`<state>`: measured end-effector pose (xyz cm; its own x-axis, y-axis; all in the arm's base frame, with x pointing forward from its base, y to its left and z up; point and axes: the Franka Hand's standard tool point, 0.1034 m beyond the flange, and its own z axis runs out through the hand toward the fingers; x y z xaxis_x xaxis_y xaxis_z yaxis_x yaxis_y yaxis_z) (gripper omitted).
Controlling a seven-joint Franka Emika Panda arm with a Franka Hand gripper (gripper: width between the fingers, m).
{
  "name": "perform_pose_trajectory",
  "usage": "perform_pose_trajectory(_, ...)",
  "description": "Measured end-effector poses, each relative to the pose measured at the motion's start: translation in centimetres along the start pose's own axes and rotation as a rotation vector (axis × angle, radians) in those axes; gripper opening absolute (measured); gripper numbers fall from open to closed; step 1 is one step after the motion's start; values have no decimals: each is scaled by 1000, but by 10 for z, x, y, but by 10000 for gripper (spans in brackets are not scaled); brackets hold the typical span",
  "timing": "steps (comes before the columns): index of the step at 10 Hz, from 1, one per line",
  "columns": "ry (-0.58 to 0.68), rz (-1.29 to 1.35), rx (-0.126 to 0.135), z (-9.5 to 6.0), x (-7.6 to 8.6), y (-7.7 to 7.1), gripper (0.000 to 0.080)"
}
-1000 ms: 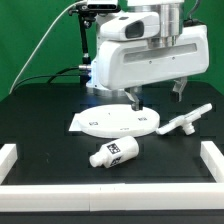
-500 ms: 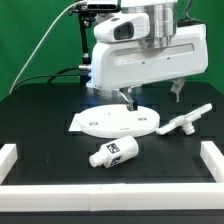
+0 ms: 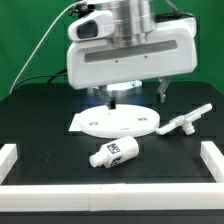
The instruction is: Assemble round table
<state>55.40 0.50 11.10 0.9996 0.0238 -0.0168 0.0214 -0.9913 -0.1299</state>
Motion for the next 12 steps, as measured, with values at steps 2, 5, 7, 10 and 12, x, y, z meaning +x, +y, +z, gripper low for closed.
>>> perform_pose_trajectory(2,-2,43,1,1,-1,-3,650)
perform_pose_trajectory(5,-12,331,6,6,6,12,650)
perform_pose_trajectory(7,1,629,26,18,14,16,650)
perform_pose_trajectory(10,21,862,50,28,16,21,650)
perform_pose_trajectory(12,24,825,51,32,14,25,650)
